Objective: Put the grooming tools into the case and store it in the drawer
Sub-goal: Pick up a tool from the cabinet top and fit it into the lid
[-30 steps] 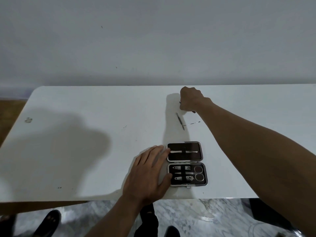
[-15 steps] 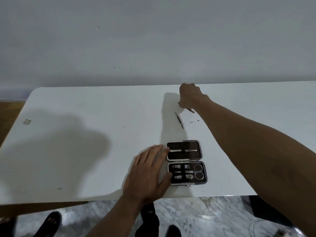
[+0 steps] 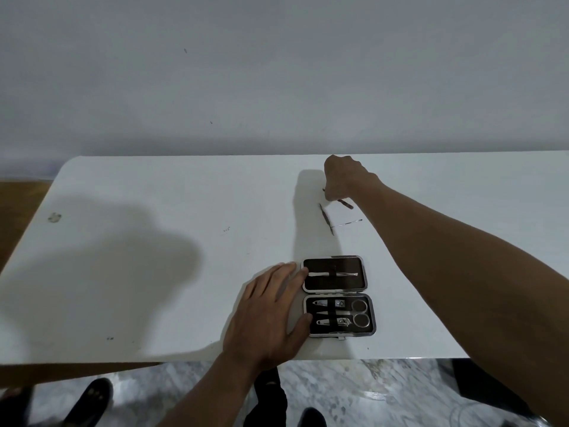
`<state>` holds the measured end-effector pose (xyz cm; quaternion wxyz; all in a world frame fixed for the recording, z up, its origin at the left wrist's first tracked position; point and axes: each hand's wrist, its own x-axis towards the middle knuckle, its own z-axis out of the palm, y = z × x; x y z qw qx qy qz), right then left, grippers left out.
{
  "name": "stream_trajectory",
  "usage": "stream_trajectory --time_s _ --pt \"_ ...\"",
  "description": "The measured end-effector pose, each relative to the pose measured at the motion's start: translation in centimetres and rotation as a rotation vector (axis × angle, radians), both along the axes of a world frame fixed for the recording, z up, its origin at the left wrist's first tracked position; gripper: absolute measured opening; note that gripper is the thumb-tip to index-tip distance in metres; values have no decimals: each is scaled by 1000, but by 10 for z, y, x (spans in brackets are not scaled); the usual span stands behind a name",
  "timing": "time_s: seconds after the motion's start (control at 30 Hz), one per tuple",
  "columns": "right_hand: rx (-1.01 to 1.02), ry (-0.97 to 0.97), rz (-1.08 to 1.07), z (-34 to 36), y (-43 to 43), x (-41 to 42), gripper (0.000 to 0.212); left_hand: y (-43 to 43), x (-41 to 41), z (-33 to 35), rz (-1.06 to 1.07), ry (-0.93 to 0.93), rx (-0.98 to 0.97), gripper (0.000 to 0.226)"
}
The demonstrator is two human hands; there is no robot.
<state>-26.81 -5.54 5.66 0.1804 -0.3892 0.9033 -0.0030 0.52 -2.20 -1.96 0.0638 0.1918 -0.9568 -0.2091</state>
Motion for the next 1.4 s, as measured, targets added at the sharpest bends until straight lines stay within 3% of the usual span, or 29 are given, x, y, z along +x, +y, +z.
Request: stream_trajectory --time_s 0.4,0.5,0.57,0.77,0.9,1.07,1.4 --pt "-45 -133 -120 -10 5 4 27 0 0 0 7 11 -38 64" --pt "-156 -169 -177 -7 18 2 13 0 0 -1 8 21 -49 65" --pt "-241 -256 -232 -2 32 2 26 1 1 -2 8 25 -55 66" --pt "-495 -606 -443 19 95 23 7 2 1 -4 14 22 -101 65" --pt "-555 -719 -502 16 137 44 15 1 1 -6 21 22 -97 65" --pt "-568 -685 -514 -1 170 64 14 1 1 -8 23 20 -90 65" --pt "-434 -216 -186 -25 186 80 5 -2 1 -13 22 15 -98 65"
